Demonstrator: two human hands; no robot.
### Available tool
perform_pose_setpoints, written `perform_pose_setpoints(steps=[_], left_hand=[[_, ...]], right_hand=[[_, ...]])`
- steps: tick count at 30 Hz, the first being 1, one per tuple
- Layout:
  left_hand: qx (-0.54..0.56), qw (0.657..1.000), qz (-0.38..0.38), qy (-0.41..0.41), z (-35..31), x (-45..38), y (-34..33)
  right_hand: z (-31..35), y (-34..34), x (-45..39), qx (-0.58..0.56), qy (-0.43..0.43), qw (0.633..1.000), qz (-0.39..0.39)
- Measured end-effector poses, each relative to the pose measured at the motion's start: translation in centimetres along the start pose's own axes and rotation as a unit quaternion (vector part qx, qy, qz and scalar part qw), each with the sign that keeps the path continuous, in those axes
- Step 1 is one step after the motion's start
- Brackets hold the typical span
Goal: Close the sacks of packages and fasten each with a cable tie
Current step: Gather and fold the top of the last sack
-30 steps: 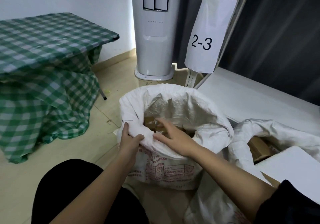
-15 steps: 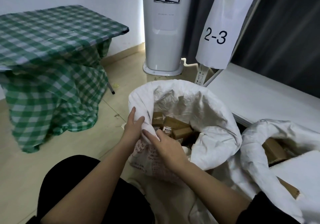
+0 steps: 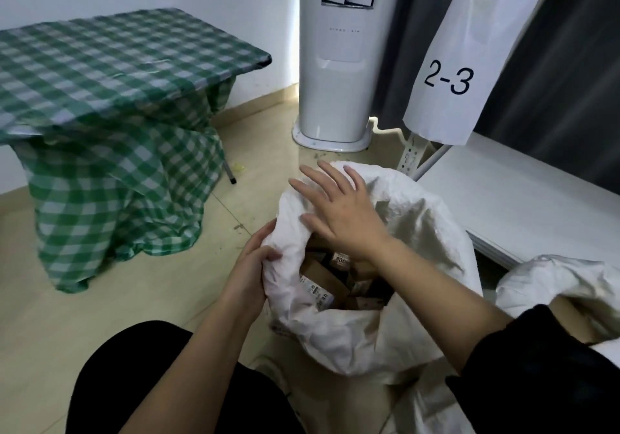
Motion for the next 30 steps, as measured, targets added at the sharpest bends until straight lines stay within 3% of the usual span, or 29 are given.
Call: perform_pose_setpoints(steps=[4, 8, 10, 11, 12, 14, 15, 16, 18, 19, 21, 23, 25, 28, 30], left_hand=[[-0.026, 0.999, -0.019, -0.015, -1.0, 0.4, 0.4], [-0.041, 0.998, -0.051, -0.007, -1.1, -0.1, 0.2], [-0.115, 0.990, -0.068, -0.042, -1.3, -0.3, 0.0], [-0.210, 0.969, -0.077, -0.104, -1.7, -0.1, -0.2], [-0.349, 0.913, -0.092, -0.191, -2.5, 0.3, -0.6], [-0.556, 0.735, -0.127, -0.366, -3.1, 1.5, -2.4], [-0.576, 0.686, -0.128, -0.427, -3.1, 1.9, -3.5], [-0.570, 0.679, -0.123, -0.446, -3.0, 1.9, -4.0], [-0.522, 0.728, -0.125, -0.426, -3.7, 1.4, -4.0], [-0.493, 0.752, -0.129, -0.418, -4.1, 0.9, -3.9], [-0.430, 0.808, -0.120, -0.385, -4.6, -0.4, -3.3], [-0.334, 0.886, -0.090, -0.309, -4.9, -2.4, -2.7], [-0.291, 0.932, -0.042, -0.214, -4.6, -4.1, -2.5], [-0.307, 0.950, 0.019, -0.059, -3.5, -5.6, -2.3], [-0.390, 0.917, 0.014, -0.077, -4.0, -6.2, -2.5]], right_hand=[[-1.6, -3.9, -1.1, -0.014, 0.043, 0.991, 0.127], [-1.9, -5.4, -0.5, -0.056, -0.017, 0.986, 0.155], [-2.0, -5.7, 0.0, -0.050, -0.046, 0.987, 0.148], [-2.1, -5.7, 0.0, -0.051, -0.067, 0.987, 0.137], [-2.0, -5.5, -0.3, -0.055, -0.087, 0.987, 0.124], [-2.0, -5.7, -1.0, -0.084, -0.128, 0.982, 0.112], [-2.1, -6.0, -1.2, -0.123, -0.163, 0.972, 0.120], [-2.3, -6.2, -1.3, -0.173, -0.205, 0.954, 0.132], [-2.9, -6.0, -1.0, -0.253, -0.253, 0.922, 0.146], [-3.2, -5.8, -0.8, -0.261, -0.237, 0.924, 0.146], [-3.8, -5.0, 0.2, -0.205, -0.141, 0.955, 0.161], [-4.8, -4.6, 1.5, -0.127, -0.059, 0.974, 0.177], [-6.4, -4.6, 2.1, -0.109, -0.074, 0.975, 0.177], [-7.6, -4.9, 1.6, -0.166, -0.161, 0.961, 0.150], [-7.6, -6.0, 1.0, -0.215, -0.209, 0.941, 0.154]])
Point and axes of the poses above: each hand's wrist, its own x-axis away from the middle knuckle, its own y-axis out of the back of the hand, z = x × y, the point moved 8 cm from there along -x, towards the middle knuckle, and after that the axes turned 14 degrees about -z, right-handed, at the moved point
